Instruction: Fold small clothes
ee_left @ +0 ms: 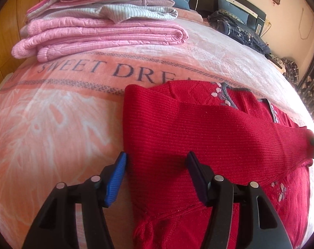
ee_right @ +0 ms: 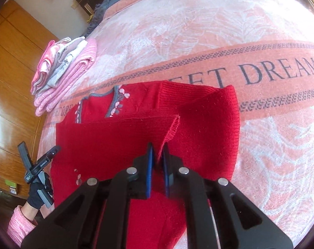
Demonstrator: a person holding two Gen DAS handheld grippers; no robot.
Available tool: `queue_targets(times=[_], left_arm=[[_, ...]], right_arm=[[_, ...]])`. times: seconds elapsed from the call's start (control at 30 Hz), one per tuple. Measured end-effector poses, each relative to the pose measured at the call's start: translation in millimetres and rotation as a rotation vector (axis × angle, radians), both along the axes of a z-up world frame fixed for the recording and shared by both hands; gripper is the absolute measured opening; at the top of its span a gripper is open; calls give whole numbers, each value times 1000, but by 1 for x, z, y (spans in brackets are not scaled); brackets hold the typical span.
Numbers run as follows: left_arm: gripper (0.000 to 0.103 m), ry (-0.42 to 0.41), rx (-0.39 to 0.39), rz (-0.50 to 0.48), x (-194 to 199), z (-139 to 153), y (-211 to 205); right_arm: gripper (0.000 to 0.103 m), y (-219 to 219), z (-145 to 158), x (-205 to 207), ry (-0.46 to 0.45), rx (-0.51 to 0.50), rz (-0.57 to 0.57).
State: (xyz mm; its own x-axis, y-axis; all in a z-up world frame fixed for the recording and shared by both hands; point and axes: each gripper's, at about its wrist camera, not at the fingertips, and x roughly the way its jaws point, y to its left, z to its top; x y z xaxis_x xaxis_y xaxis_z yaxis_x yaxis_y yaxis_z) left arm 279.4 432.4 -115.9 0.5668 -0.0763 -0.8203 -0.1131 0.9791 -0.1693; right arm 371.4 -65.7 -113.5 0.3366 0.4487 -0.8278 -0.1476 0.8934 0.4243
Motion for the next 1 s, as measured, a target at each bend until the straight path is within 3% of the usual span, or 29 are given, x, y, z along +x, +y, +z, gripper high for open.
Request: queue_targets(times=[0.17, 0.3, 0.37, 0.5, 0.67, 0.87, 1.0], left_arm=[[61, -22, -22, 19, -2, 10, 2], [61, -136, -45, 0, -7, 41, -5], [63, -151, -72, -36, -5, 49, -15], [65, -93, -100, -87, 1, 36, -33], [65, -17, -86, -72, 2, 8, -30], [66, -7, -105, -76, 3, 2, -24], [68, -5, -56, -93, 3, -1, -32]], right_arm=[[19, -2, 0, -4, -21, -113, -4], [21, -6, 27, -6, -91, -14, -8], [25, 1, 32, -6, -100, 14, 8], [26, 21, 16, -8, -54, -20, 49], [26, 24, -9, -9, 0, -82, 48], [25, 21, -29, -11, 11, -77, 33], [25, 23, -31, -14, -13, -84, 27]])
